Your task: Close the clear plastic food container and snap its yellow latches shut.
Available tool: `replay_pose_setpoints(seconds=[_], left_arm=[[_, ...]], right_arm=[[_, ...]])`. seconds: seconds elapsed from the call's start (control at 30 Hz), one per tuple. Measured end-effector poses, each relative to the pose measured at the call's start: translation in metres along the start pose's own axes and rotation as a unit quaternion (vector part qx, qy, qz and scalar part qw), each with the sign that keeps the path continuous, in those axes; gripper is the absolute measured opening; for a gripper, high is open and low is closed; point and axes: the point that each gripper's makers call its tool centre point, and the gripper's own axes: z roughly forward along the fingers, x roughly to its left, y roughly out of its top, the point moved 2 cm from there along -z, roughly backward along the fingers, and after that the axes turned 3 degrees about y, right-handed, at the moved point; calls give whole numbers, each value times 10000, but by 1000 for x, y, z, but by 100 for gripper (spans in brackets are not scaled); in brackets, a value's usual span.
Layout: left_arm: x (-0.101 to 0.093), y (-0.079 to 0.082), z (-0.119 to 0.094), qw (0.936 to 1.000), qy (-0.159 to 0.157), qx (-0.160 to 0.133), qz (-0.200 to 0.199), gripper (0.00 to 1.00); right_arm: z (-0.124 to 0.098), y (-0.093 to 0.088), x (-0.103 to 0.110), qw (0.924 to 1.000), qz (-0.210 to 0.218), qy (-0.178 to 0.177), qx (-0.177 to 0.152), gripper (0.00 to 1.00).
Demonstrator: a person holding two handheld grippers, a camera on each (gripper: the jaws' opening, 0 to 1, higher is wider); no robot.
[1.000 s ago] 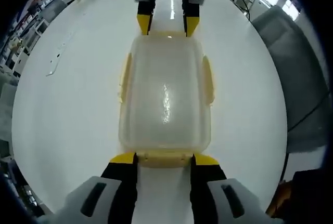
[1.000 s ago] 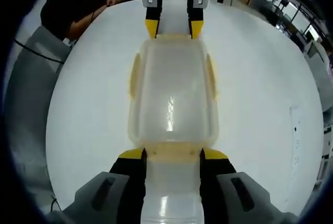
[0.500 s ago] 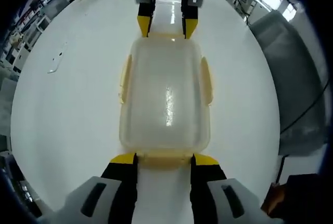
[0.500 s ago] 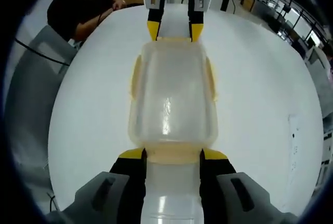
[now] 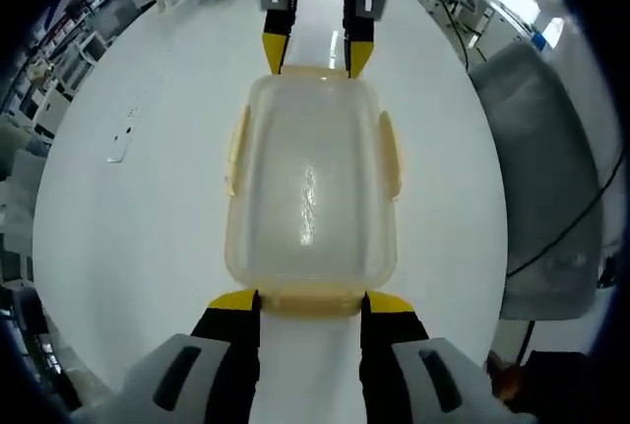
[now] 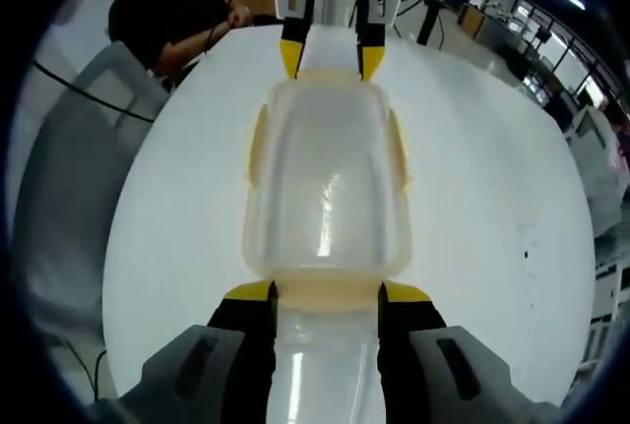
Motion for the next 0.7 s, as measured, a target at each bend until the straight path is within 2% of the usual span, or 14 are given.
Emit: replay_pose_setpoints(seconds=[0.37, 0.5, 0.7], left_arm=[[-4, 66, -5, 9998, 67, -60, 190, 34], [-8, 96, 3, 9994, 72, -100, 316, 34], [-12, 128, 17, 9993, -26, -155, 343, 34]], right_arm=[[-44, -42, 7, 9997, 119, -217, -25, 37], [-59, -67, 9, 9996, 166, -239, 56, 37], [-72, -100, 15, 9993, 267, -242, 139, 37]])
